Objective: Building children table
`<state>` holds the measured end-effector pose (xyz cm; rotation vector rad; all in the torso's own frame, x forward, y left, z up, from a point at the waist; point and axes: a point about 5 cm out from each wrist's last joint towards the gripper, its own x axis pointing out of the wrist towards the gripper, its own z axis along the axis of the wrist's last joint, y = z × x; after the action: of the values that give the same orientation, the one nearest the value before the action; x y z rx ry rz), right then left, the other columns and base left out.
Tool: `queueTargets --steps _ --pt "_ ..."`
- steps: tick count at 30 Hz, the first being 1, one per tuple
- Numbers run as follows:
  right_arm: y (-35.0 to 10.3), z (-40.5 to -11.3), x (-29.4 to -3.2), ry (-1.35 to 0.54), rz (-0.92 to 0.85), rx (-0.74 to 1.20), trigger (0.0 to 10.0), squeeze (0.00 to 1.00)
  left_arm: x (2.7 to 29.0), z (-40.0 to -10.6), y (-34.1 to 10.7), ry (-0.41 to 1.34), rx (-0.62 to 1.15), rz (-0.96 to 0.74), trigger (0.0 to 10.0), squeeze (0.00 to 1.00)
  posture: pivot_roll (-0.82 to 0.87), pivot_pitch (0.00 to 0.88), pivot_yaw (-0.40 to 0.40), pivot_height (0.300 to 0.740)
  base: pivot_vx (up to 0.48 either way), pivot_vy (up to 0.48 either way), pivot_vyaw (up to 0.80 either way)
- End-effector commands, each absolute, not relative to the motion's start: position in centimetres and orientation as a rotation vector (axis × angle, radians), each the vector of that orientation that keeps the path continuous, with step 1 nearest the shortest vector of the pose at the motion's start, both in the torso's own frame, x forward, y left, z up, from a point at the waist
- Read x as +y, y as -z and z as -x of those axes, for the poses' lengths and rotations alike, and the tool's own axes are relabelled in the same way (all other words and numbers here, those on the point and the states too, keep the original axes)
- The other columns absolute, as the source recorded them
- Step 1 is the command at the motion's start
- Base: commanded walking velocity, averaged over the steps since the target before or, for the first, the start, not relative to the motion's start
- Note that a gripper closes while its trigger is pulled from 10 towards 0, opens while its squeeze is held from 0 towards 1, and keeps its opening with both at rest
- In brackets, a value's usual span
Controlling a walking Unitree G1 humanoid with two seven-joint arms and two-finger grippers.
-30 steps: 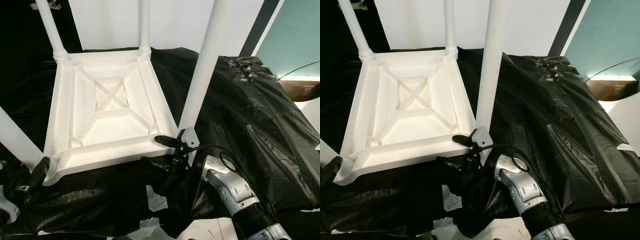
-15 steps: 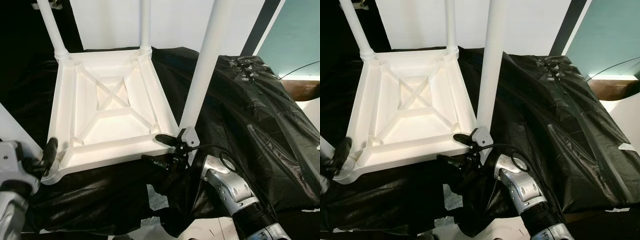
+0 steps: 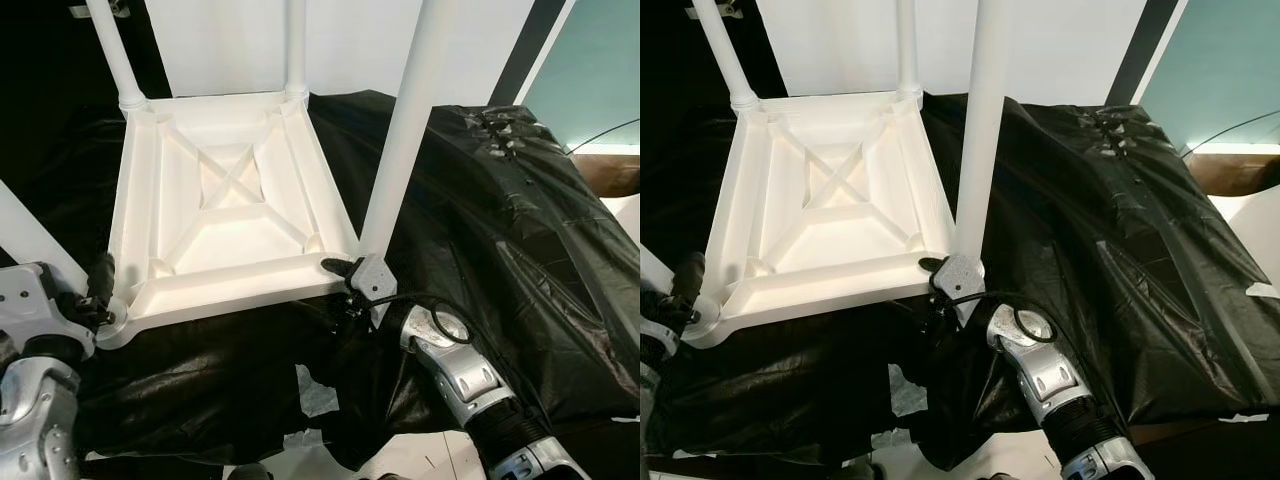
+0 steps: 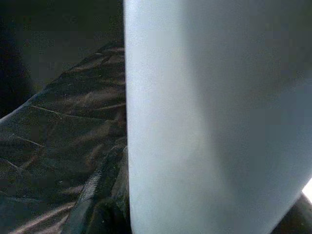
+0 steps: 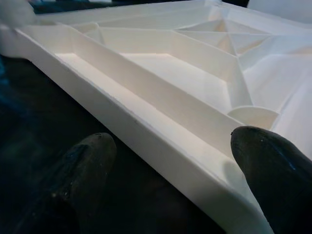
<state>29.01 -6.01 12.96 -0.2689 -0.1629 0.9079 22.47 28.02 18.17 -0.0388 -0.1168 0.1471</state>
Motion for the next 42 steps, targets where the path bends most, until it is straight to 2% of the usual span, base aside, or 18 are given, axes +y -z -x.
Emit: queueTargets --steps 1,3,4,5,8,12,13,15,16,17,18,21,22,24,25,26,27,42 --pt "-13.0 -29.0 -5.8 -0.904 0.330 -0.188 10.0 0.00 27.6 -23.0 -17.8 -0.174 -0.117 0.107 2.9 0.00 0.17 0.101 -0.050 0.740 0.000 0.000 0.00" --pt "-13.0 -29.0 -5.8 -0.904 0.330 -0.188 10.0 0.00 27.6 -23.0 -17.8 -0.174 -0.117 0.107 2.9 0.00 0.17 0.101 -0.050 0.740 0.000 0.000 0.00" --pt "-13.1 -29.0 -5.6 -0.900 0.385 -0.212 10.0 0.00 27.0 -23.2 -17.7 -0.157 -0.113 0.113 10.0 0.00 0.16 0.098 -0.049 0.740 0.000 0.000 0.00" --pt "-13.1 -29.0 -5.6 -0.900 0.385 -0.212 10.0 0.00 27.0 -23.2 -17.7 -0.157 -0.113 0.113 10.0 0.00 0.16 0.098 -0.049 0.740 0.000 0.000 0.00" --pt "-12.7 -29.1 -5.4 -0.883 0.619 -0.274 10.0 0.00 25.6 -23.7 -17.7 -0.114 -0.123 0.150 10.0 0.00 0.15 0.093 -0.045 0.740 0.000 0.000 0.00" --pt "-12.4 -29.1 -5.3 -0.880 0.735 -0.311 10.0 0.00 24.8 -24.0 -17.8 -0.089 -0.135 0.168 10.0 0.00 0.15 0.092 -0.045 0.740 0.000 0.000 0.00" --pt "-12.1 -29.3 -5.1 -0.872 0.794 -0.319 10.0 0.00 23.8 -24.3 -18.0 -0.061 -0.150 0.184 1.7 0.00 0.15 0.090 -0.044 0.740 0.000 0.000 0.00" --pt "-12.0 -29.3 -4.9 -0.875 0.822 -0.327 10.0 0.00 23.5 -24.4 -18.1 -0.050 -0.156 0.190 1.7 0.00 0.15 0.090 -0.044 0.740 0.000 0.000 0.00" --pt "-11.8 -29.4 -4.9 -0.868 0.868 -0.332 10.0 0.00 23.1 -24.5 -18.1 -0.039 -0.162 0.197 0.0 0.00 0.15 0.091 -0.046 0.740 0.000 0.000 0.00" --pt "-11.6 -29.5 -4.8 -0.862 0.903 -0.341 10.0 0.00 22.8 -24.5 -18.2 -0.032 -0.166 0.202 0.0 0.00 0.15 0.091 -0.046 0.740 0.000 0.000 0.00" --pt "-11.5 -29.6 -4.8 -0.862 0.926 -0.346 10.0 0.00 22.8 -24.6 -18.3 -0.041 -0.170 0.220 0.5 0.00 0.15 0.091 -0.046 0.740 0.000 0.000 0.00" --pt "-11.5 -29.6 -4.7 -0.861 0.937 -0.349 10.0 0.00 22.7 -24.7 -18.4 -0.048 -0.173 0.233 0.0 0.00 0.15 0.091 -0.046 0.740 0.000 0.000 0.00" --pt "-11.5 -29.9 -4.7 -0.836 0.976 -0.365 10.0 0.00 22.5 -24.7 -18.6 -0.045 -0.182 0.254 3.3 0.00 0.15 0.090 -0.049 0.740 0.000 0.000 0.00" --pt "-11.5 -30.1 -4.7 -0.817 1.005 -0.378 10.0 0.00 22.4 -24.7 -18.7 -0.041 -0.188 0.267 3.3 0.00 0.15 0.090 -0.048 0.740 0.000 0.000 0.00" --pt "-11.6 -30.4 -4.8 -0.790 1.040 -0.391 10.0 0.00 22.1 -24.7 -18.8 -0.032 -0.193 0.280 7.6 0.00 0.15 0.089 -0.049 0.740 0.000 0.000 0.00" --pt "-11.6 -30.4 -4.8 -0.790 1.040 -0.391 10.0 0.00 22.1 -24.7 -18.8 -0.032 -0.193 0.280 7.6 0.00 0.15 0.089 -0.049 0.740 0.000 0.000 0.00" --pt "-11.6 -30.8 -4.8 -0.756 1.086 -0.410 10.0 0.00 21.8 -24.6 -18.9 -0.008 -0.196 0.287 10.0 0.00 0.15 0.089 -0.049 0.740 0.000 0.000 0.00" --pt "-12.8 -34.2 -4.8 -0.504 1.394 -0.566 10.0 0.00 19.9 -23.3 -19.4 0.147 -0.179 0.236 10.0 0.00 0.16 0.095 -0.058 0.740 0.000 0.000 0.00"
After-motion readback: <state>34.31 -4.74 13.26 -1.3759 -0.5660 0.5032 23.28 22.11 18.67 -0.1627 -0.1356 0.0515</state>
